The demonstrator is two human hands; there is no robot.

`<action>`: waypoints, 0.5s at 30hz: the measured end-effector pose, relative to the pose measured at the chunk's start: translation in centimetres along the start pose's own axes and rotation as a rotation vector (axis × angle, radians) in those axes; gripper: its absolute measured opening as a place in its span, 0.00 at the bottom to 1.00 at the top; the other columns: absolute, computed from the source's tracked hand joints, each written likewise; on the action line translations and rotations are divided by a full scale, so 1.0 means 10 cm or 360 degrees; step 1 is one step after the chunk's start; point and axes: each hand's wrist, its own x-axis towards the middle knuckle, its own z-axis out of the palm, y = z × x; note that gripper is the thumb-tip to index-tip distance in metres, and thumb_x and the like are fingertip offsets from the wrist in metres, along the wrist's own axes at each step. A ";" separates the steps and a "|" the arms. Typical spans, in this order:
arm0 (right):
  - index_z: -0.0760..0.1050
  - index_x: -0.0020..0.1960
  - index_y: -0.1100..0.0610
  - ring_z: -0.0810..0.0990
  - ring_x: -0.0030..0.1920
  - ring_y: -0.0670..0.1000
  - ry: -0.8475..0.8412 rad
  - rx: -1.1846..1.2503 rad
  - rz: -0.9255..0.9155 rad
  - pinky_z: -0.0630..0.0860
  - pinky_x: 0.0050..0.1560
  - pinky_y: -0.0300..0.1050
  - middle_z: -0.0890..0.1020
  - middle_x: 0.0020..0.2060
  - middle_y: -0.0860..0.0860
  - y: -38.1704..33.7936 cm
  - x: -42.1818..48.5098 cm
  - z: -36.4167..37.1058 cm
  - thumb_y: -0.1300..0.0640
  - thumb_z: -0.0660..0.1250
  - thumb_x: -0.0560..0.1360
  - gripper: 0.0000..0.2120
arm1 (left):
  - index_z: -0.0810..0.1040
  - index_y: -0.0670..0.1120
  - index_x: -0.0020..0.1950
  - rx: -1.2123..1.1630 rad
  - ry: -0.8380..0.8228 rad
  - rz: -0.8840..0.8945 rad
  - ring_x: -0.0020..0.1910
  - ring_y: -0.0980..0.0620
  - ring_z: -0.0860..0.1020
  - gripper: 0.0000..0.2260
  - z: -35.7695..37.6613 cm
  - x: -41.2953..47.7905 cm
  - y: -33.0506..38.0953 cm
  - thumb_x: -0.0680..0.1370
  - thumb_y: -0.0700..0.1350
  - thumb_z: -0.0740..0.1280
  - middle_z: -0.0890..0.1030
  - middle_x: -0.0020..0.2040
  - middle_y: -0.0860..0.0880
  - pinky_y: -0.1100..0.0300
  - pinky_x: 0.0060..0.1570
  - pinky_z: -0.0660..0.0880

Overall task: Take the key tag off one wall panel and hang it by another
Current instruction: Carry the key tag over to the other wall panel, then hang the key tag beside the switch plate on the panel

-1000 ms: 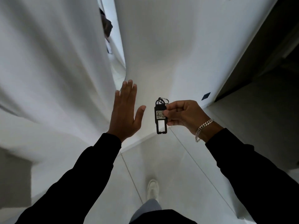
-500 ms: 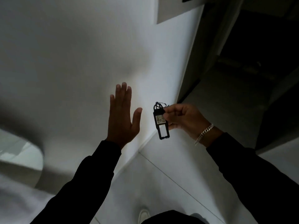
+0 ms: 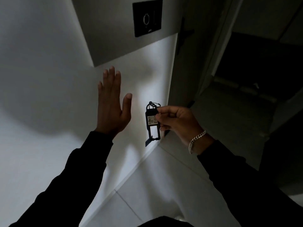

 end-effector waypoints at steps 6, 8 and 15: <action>0.79 0.51 0.60 0.81 0.39 0.52 -0.0110 -0.0029 -0.0063 0.81 0.36 0.36 0.84 0.48 0.62 -0.30 0.85 -0.57 0.67 0.69 0.72 0.08 | 0.56 0.37 0.79 -0.0032 0.0273 0.0040 0.82 0.38 0.50 0.28 0.38 0.90 0.09 0.84 0.50 0.56 0.56 0.81 0.36 0.39 0.81 0.50; 0.80 0.48 0.56 0.83 0.40 0.50 -0.0145 -0.0008 -0.0078 0.82 0.38 0.37 0.85 0.45 0.57 -0.40 1.18 -0.70 0.66 0.69 0.72 0.08 | 0.56 0.36 0.79 0.0064 0.0336 0.0054 0.81 0.37 0.50 0.27 0.51 1.19 0.03 0.83 0.48 0.56 0.57 0.81 0.36 0.39 0.81 0.47; 0.82 0.46 0.54 0.83 0.40 0.50 -0.0333 0.0194 -0.0285 0.81 0.37 0.37 0.86 0.40 0.53 -0.87 2.32 -0.94 0.58 0.72 0.63 0.11 | 0.59 0.34 0.77 0.0319 0.0640 0.0154 0.80 0.33 0.52 0.27 0.92 1.92 -0.25 0.82 0.45 0.59 0.59 0.79 0.33 0.47 0.79 0.39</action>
